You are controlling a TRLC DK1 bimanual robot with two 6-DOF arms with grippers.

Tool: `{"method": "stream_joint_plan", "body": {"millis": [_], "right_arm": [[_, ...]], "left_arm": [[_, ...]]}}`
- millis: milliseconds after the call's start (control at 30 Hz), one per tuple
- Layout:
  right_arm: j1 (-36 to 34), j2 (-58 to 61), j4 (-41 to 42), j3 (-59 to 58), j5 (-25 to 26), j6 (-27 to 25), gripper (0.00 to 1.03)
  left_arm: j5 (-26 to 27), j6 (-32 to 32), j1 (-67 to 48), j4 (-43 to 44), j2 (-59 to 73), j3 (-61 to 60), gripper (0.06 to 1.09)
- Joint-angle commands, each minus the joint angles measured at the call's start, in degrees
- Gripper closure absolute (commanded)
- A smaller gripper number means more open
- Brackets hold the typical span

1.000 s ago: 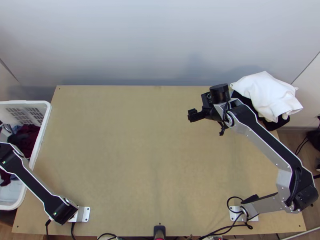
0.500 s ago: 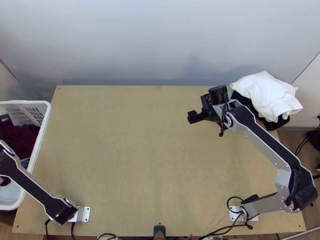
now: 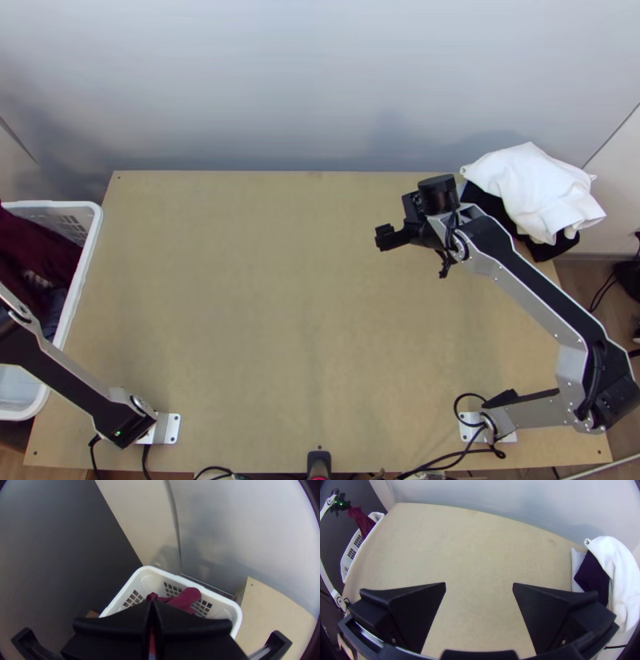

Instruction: Fold the t-shirt

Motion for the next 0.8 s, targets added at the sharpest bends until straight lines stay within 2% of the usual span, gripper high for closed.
{"method": "stream_joint_plan", "body": {"millis": [0,300,467,767], "right_arm": [[0.1,-1.9,1.2,-2.8,0.0,0.3,0.09],[-0.2,-6.0,5.2,-9.3,0.0,0.5,0.09],[-2.0,-7.3,6.7,-11.0,0.1,2.2,0.09],[-4.5,-9.9,9.3,-14.4,0.0,2.8,0.09]], "left_arm": [[-0.9,-2.4,-4.8,-1.1,-8.0,0.7,1.03],[-5.7,-2.4,-16.8,-2.2,-17.4,0.7,1.03],[-8.6,-2.4,-25.7,-3.5,-21.1,0.7,1.03],[-20.2,-1.6,-49.5,-11.3,-23.3,0.0,1.03]]}}
